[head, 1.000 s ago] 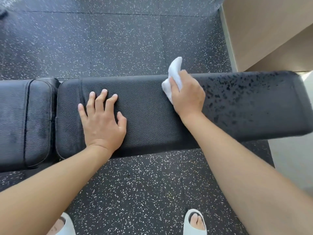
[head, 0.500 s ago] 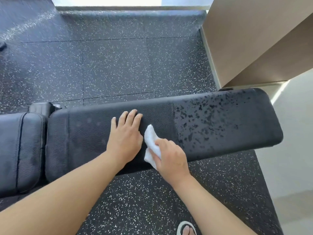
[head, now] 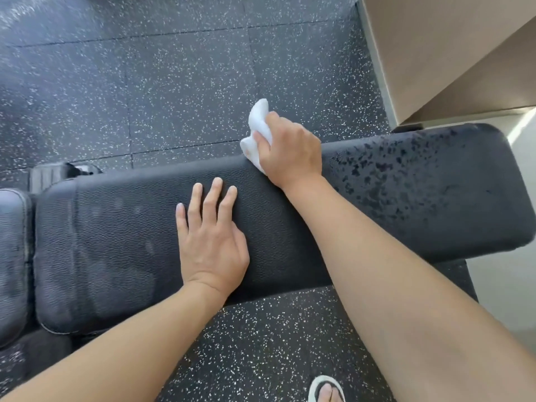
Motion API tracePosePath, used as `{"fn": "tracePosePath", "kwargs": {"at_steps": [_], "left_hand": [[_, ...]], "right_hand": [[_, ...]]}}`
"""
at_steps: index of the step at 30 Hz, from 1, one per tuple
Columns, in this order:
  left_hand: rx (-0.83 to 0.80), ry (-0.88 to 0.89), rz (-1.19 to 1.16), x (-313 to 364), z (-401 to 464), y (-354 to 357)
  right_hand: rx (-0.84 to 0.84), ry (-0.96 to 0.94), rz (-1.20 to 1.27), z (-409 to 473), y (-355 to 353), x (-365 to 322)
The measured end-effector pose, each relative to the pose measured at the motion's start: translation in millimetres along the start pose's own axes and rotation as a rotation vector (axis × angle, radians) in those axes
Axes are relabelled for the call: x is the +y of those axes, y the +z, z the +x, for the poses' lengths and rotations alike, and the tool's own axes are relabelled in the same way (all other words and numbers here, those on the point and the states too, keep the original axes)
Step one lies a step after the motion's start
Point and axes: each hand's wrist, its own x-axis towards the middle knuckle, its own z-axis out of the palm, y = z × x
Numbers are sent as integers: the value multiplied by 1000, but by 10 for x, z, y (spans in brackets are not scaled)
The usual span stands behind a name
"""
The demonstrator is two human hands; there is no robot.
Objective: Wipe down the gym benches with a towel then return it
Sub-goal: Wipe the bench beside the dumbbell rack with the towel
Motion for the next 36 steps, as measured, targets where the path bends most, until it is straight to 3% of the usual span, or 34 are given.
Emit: {"fn": "tracePosePath", "kwargs": {"at_steps": [2,4,6,11,15,19,23,27,32,36], "left_hand": [[-3,2,3,1,15,-11],[2,1,8,-11,12,1],[2,2,7,-19,6,21],[7,-3,-8,-20,5,34],[10,-3,-19,-17,5,29],[-2,-4,-3,1,9,6],[-4,-7,4,11,6,-9],[-4,-2,-3,8,1,4],[12,-2,-8,-17,-3,28],[8,8,6,-43,-7,55]], "right_hand": [[-46,4,4,74,18,-10],[14,-19,51,-111,-41,-38],[88,3,99,-602,-124,-65],[37,-110,181,-2182,-312,-36],[91,-266,77,-1715,-257,124],[150,-87,1,-530,-163,227],[9,44,-33,150,-24,265],[163,-25,33,-577,-159,247],[107,6,52,-2170,-351,414],[134,17,36,-1790,-334,465]]}}
